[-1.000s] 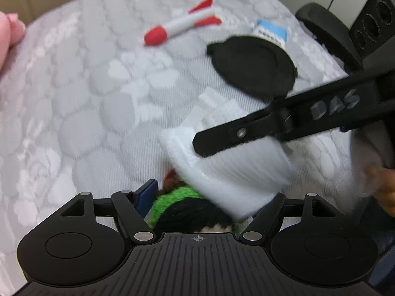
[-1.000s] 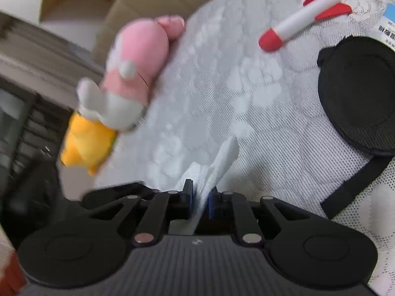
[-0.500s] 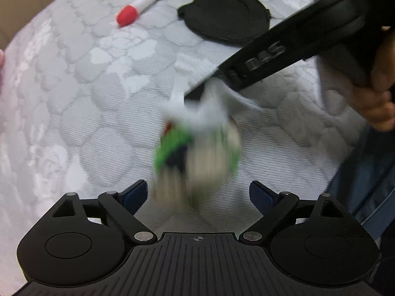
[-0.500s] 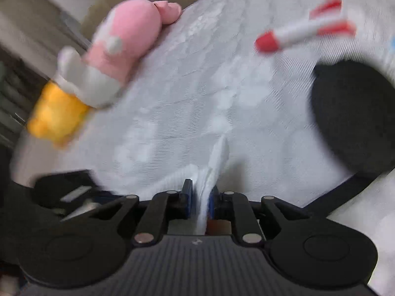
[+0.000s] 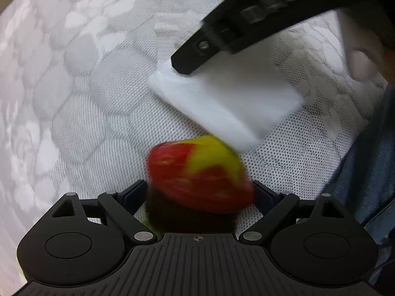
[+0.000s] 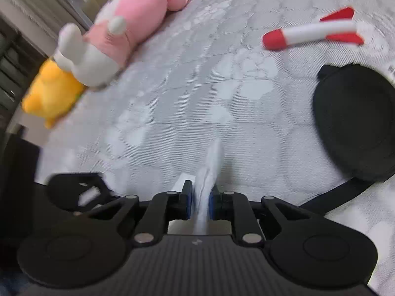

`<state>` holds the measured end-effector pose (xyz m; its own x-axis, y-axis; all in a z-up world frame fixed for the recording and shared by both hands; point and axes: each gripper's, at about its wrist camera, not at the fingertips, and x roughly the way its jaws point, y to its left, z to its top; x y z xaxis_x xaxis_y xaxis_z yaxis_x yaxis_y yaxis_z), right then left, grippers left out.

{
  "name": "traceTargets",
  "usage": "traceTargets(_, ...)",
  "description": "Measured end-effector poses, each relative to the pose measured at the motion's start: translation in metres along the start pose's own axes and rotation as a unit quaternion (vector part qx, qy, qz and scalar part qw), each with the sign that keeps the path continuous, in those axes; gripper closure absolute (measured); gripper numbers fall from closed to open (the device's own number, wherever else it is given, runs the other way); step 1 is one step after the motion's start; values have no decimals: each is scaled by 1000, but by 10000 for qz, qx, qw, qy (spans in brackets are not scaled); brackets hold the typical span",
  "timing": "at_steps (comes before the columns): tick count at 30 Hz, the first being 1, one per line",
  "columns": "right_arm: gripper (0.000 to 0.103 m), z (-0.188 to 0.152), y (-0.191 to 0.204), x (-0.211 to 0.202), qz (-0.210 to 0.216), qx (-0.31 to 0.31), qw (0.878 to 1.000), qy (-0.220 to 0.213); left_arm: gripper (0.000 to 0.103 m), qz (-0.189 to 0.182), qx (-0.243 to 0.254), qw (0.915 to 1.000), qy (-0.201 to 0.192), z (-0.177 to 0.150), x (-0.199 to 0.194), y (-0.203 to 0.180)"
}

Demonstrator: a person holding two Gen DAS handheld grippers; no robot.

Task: Clean container
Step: 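Turn the doll with the left gripper while the right gripper wipes its hat, then wipe the doll's green body and back with the right gripper while the left gripper holds it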

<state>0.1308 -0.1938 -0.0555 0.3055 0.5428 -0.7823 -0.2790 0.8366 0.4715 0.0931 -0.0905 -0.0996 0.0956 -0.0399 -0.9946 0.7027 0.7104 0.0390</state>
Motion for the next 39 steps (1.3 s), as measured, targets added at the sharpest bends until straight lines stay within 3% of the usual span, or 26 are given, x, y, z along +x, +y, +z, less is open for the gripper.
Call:
traceTargets(3,87,1,-3,0,100,127,9999,-17,10,396,250,9988,-161,5,3,-11)
traceTargets(4,87,2,-4,-3,131,153,9998,-93,20,515,283,9978,-309,7,1,-13)
traceTargets(9,87,14,-27,-26,222,659,9953,-666,24,329,-345,9922,-1154,31,-24,3)
traceTargets(12,87,18,-53,-48,494,1311,9829,-1198,24,155,-663,9760,-2068,44,-49,13)
traceTargets(15,87,18,-71,-75,1301,1818,9576,-1817,22,95,-969,9544,-2822,45,-63,20)
traceTargets(17,87,18,-72,-86,1847,1814,9439,-2051,22,84,-1017,9543,-2810,45,-58,21)
traceTargets(19,87,18,-63,-83,2222,1582,9413,-1987,22,138,-973,9581,-2690,42,-52,20)
traceTargets(24,87,18,-30,-54,2415,1026,9563,-1289,20,89,-1071,9665,-2332,32,-43,26)
traceTargets(27,91,16,-17,-39,1988,779,9725,-929,19,29,-1168,9725,-2013,29,-34,31)
traceTargets(29,84,13,-19,-31,1708,880,9781,-805,18,93,-1123,9775,-1781,27,-27,32)
traceTargets(32,85,10,-23,-17,1284,961,9854,-574,18,148,-1086,9835,-1437,25,-14,35)
traceTargets(39,84,6,-12,11,474,421,9980,-27,10,126,-1083,9873,-1152,18,-3,30)
